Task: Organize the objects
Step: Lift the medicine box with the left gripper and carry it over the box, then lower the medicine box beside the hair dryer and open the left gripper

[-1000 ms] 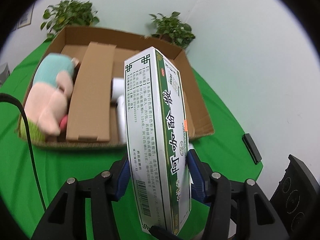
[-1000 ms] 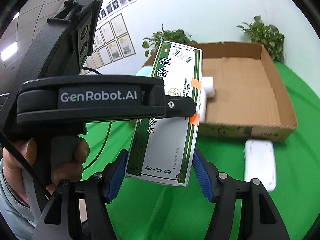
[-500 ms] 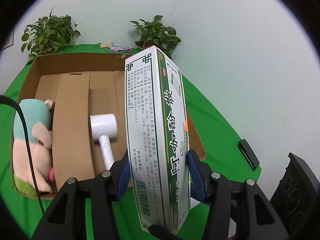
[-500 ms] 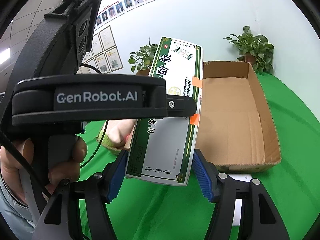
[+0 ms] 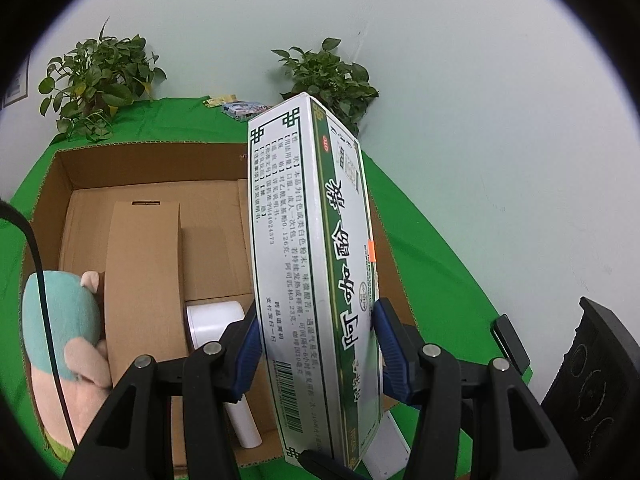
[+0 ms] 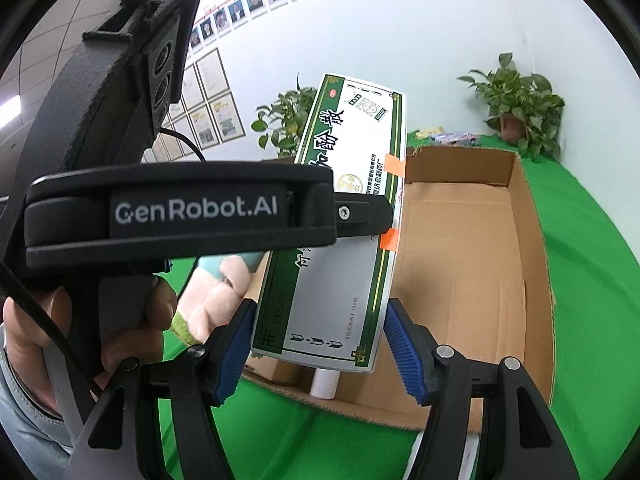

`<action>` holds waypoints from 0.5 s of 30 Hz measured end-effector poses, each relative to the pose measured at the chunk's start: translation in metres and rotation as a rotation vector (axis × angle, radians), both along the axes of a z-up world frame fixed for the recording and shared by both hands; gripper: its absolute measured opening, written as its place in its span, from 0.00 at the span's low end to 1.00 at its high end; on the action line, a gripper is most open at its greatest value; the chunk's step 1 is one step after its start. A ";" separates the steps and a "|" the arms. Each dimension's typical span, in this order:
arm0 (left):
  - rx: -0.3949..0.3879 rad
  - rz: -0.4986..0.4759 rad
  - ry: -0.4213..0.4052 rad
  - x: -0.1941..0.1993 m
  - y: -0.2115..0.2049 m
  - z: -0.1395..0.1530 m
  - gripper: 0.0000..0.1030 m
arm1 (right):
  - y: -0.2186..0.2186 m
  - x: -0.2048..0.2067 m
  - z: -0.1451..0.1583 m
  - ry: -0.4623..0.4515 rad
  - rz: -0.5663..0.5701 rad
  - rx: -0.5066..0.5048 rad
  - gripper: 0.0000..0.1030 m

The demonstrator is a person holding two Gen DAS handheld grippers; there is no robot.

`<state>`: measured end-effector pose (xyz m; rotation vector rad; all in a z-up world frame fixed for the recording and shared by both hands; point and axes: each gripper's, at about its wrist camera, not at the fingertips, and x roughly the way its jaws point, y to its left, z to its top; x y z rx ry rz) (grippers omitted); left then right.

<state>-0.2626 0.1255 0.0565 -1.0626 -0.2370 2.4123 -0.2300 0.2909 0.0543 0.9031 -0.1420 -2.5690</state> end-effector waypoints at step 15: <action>-0.059 0.003 -0.184 -0.039 0.022 -0.085 0.50 | 0.020 -0.053 -0.079 -0.190 0.005 -0.040 0.59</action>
